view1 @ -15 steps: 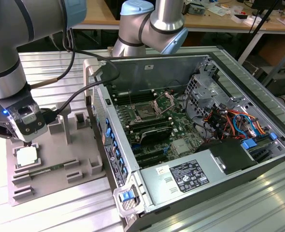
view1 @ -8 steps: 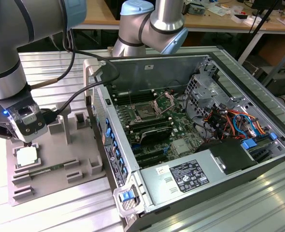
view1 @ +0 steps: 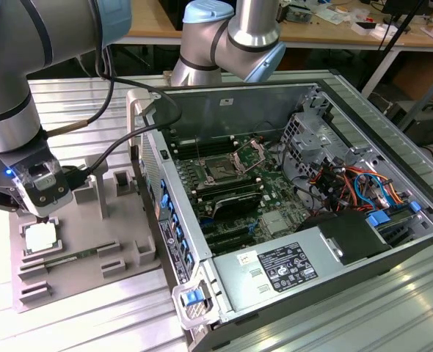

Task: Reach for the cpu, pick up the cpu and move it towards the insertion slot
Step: 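Reach for the cpu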

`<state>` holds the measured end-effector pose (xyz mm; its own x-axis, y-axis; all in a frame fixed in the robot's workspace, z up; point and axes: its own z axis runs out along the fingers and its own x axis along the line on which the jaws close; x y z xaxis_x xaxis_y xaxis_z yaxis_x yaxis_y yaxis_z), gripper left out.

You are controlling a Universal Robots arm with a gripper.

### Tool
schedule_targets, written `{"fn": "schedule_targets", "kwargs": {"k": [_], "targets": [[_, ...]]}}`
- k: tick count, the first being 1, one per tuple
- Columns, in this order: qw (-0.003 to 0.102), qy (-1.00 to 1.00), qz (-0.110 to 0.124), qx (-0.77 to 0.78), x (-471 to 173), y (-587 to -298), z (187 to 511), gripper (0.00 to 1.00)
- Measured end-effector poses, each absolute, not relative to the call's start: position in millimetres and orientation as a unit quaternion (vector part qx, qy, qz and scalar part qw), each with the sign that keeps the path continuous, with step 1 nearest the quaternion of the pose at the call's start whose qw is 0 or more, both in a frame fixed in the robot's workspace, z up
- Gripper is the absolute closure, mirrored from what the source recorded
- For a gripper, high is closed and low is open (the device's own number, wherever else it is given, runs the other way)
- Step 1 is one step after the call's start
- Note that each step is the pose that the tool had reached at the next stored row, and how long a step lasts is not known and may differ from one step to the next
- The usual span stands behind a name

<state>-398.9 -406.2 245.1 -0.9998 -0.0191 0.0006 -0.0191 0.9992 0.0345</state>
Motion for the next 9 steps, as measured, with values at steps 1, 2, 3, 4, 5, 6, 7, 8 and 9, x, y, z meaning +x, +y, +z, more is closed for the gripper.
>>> {"fn": "schedule_targets", "kwargs": {"k": [1, 2, 3, 4, 5, 6, 7, 8, 9], "targets": [[0.000, -1.000, -0.017, 0.010, -398.9, -406.2, 244.9, 0.89], [0.000, -1.000, -0.017, 0.010, -398.9, -406.2, 244.5, 0.89], [0.000, -1.000, -0.017, 0.010, -398.9, -406.2, 244.2, 0.89], [0.000, -1.000, -0.017, 0.010, -398.9, -406.2, 244.0, 0.89], [0.000, -1.000, -0.017, 0.010, -398.9, -406.2, 243.8, 0.89], [0.000, -1.000, -0.017, 0.010, -398.9, -406.2, 243.5, 0.89], [0.000, -1.000, -0.017, 0.010, -398.9, -406.2, 243.3, 0.89], [0.000, -1.000, -0.017, 0.010, -398.9, -406.2, 243.1, 0.89], [0.000, -1.000, -0.017, 0.010, -398.9, -406.2, 243.0, 0.89]]}}
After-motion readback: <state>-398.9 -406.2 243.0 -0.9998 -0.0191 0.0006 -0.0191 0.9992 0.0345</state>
